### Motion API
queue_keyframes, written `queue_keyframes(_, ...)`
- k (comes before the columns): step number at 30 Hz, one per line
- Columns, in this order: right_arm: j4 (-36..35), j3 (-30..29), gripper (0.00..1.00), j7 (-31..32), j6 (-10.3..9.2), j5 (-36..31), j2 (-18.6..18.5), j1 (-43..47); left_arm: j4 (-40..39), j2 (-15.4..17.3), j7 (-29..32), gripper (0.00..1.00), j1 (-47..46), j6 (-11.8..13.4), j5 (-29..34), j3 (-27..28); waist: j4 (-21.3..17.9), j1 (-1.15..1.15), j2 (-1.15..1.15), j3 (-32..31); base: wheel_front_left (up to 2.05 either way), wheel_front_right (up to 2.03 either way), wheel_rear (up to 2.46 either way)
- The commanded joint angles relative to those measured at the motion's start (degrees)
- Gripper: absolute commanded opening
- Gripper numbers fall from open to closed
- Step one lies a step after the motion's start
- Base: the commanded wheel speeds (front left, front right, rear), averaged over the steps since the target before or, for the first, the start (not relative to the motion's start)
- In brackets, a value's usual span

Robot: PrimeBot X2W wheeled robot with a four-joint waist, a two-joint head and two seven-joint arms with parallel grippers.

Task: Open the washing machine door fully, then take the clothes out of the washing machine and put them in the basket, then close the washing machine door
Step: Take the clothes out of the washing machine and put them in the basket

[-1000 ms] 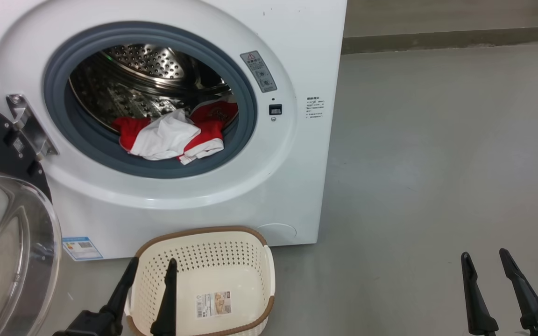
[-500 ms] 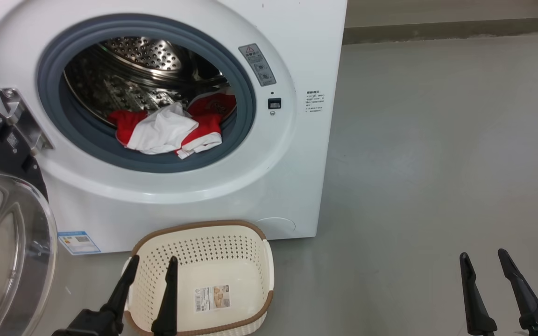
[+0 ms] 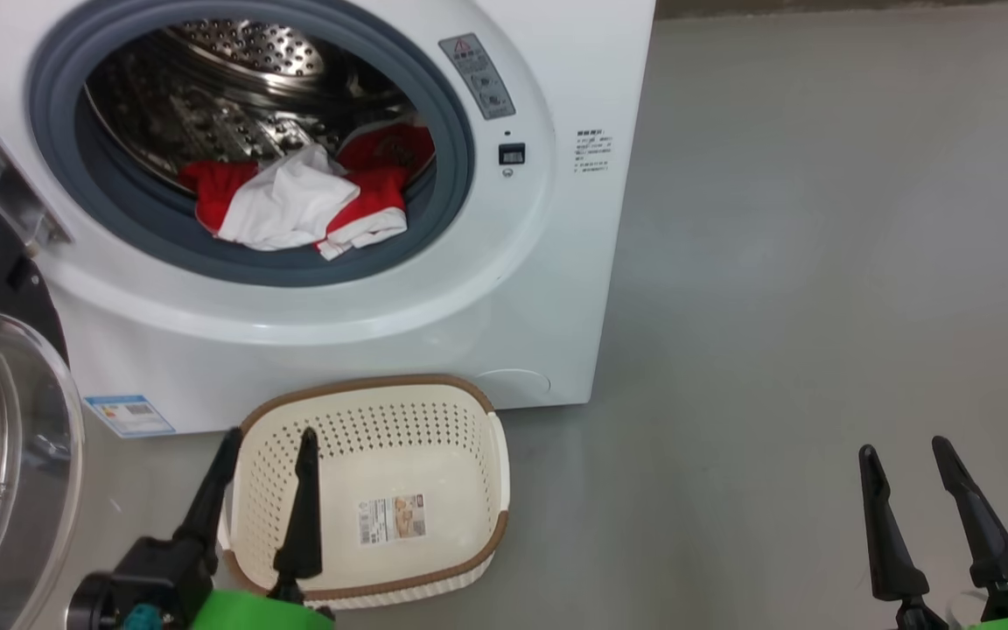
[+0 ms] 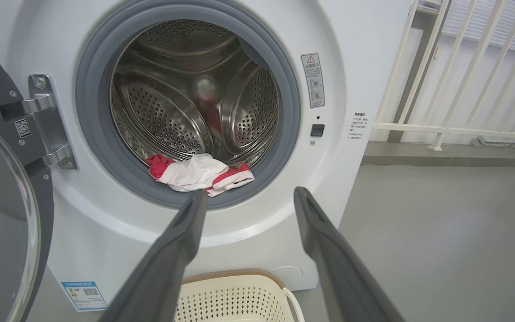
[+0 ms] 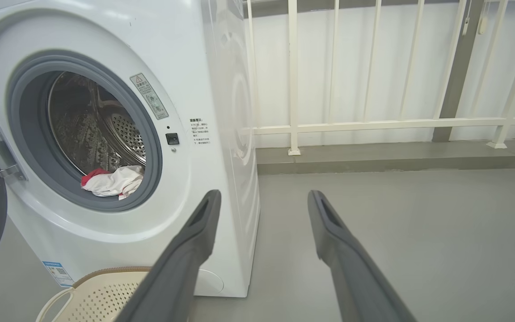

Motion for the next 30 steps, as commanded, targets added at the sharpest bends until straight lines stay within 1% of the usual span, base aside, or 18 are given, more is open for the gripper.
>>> queue_keyframes(1, -1.72, 1.56, 1.00, -0.54, 0.36, -0.05, -1.04, -2.51, -1.38, 0.48, -0.48, 1.00, -3.03, 0.57, 1.00, 2.01, 0.28, 0.00, 0.00, 1.66, 0.00, 0.00, 0.00)
queue_keyframes(8, -2.12, 1.86, 1.00, -0.54, 0.36, 0.04, -1.04, -5.01, -0.59, -0.33, -0.46, 1.00, -9.30, 1.71, 1.58, 1.77, 0.93, 0.00, 0.00, 6.92, 0.00, 0.00, 0.00)
queue_keyframes(14, -2.17, 1.97, 1.00, -0.54, 0.36, -0.30, -1.04, -7.32, 1.27, -0.57, 0.61, 1.00, -15.78, 1.42, 1.40, 1.38, 1.19, 0.00, 0.00, 11.39, 0.00, 0.00, 0.00)
queue_keyframes(19, -2.02, 2.33, 1.00, -0.54, 0.36, -0.48, -1.04, -8.78, 3.00, -0.18, 1.17, 1.00, -19.91, 1.55, 1.43, 1.74, 0.77, 0.00, 0.00, 13.75, 0.00, 0.00, 0.00)
queue_keyframes(23, -1.81, 2.82, 1.00, -0.54, 0.36, -0.50, -1.04, -10.09, 6.77, -0.32, 0.48, 1.00, -25.33, 0.10, -0.62, 2.80, 0.13, 0.00, 0.00, 15.60, 0.00, 0.00, 0.00)
queue_keyframes(30, -1.19, 3.36, 1.00, -0.54, 0.36, -0.30, -1.04, -11.20, 12.98, 0.67, -0.46, 1.00, -32.76, -0.26, 0.14, 3.07, -1.07, 0.00, 0.00, 17.45, 0.00, 0.00, 0.00)
